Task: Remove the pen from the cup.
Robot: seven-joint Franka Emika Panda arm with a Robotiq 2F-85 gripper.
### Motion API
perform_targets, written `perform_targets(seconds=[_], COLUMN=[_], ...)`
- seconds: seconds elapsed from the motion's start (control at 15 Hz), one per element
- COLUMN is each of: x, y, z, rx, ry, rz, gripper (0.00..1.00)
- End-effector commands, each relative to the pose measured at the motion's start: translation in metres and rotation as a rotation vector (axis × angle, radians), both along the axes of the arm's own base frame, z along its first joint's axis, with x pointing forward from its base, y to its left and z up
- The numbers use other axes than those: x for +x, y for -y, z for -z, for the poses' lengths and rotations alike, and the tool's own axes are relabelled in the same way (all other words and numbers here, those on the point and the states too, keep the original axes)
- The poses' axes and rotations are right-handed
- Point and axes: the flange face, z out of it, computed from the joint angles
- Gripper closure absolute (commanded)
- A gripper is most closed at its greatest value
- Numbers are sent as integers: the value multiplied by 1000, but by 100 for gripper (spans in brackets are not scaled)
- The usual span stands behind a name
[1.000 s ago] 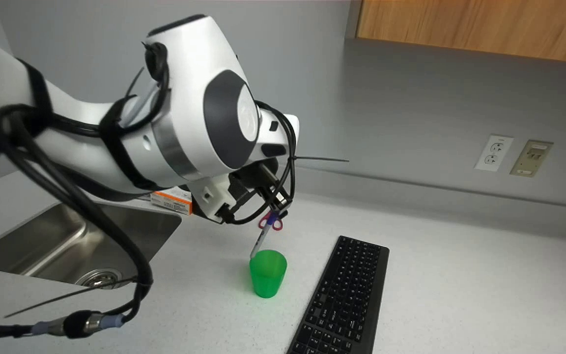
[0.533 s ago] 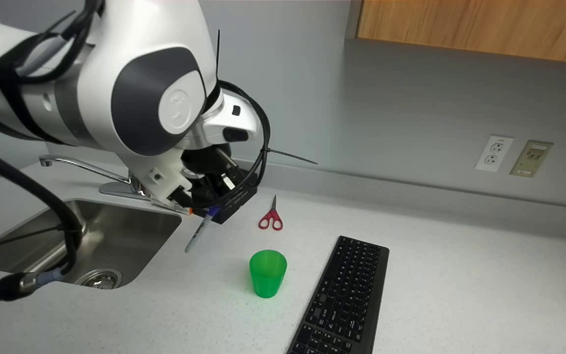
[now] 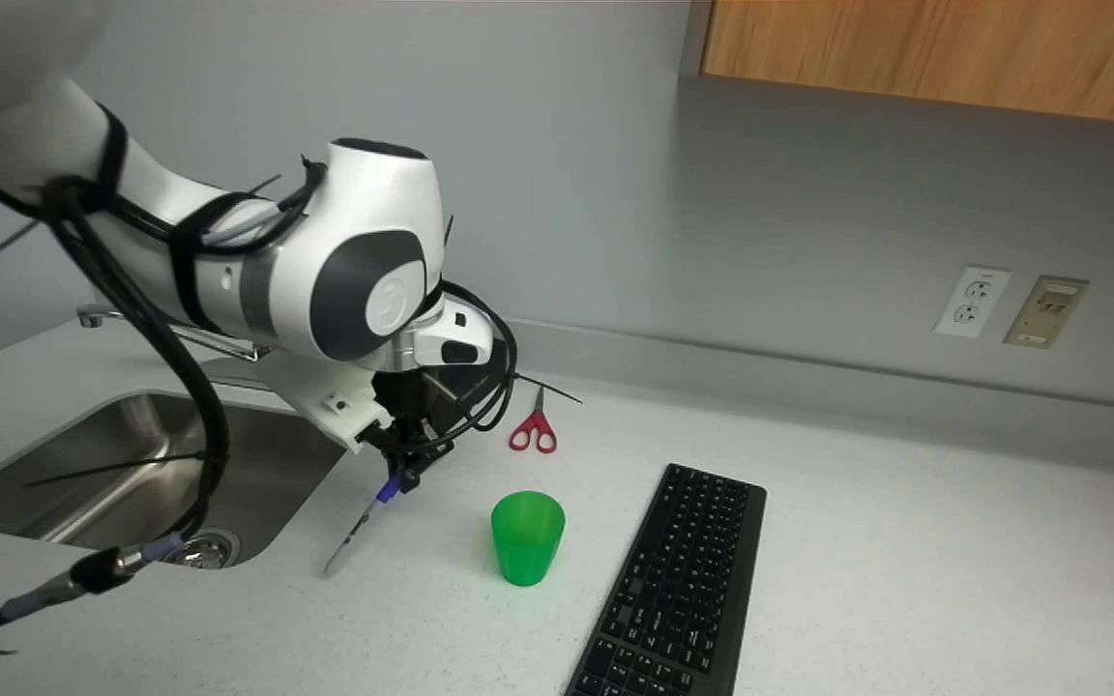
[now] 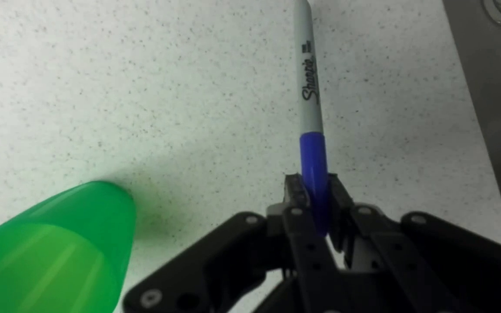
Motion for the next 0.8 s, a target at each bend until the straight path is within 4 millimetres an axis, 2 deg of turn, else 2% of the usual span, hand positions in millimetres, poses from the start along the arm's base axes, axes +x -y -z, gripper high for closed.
perform_targets(seconds=[0.0,0.13,0.2,0.33,0.73], x=[41,53,58,66,77], y=[12,16,17,20,25], z=[29,38,40,41,38], rx=[-11,-34,-47,-64,-81], ry=[-83,-91,-84,-75,-56], rz=[-2,2,5,0,-7], gripper=[96,96,60,53,8])
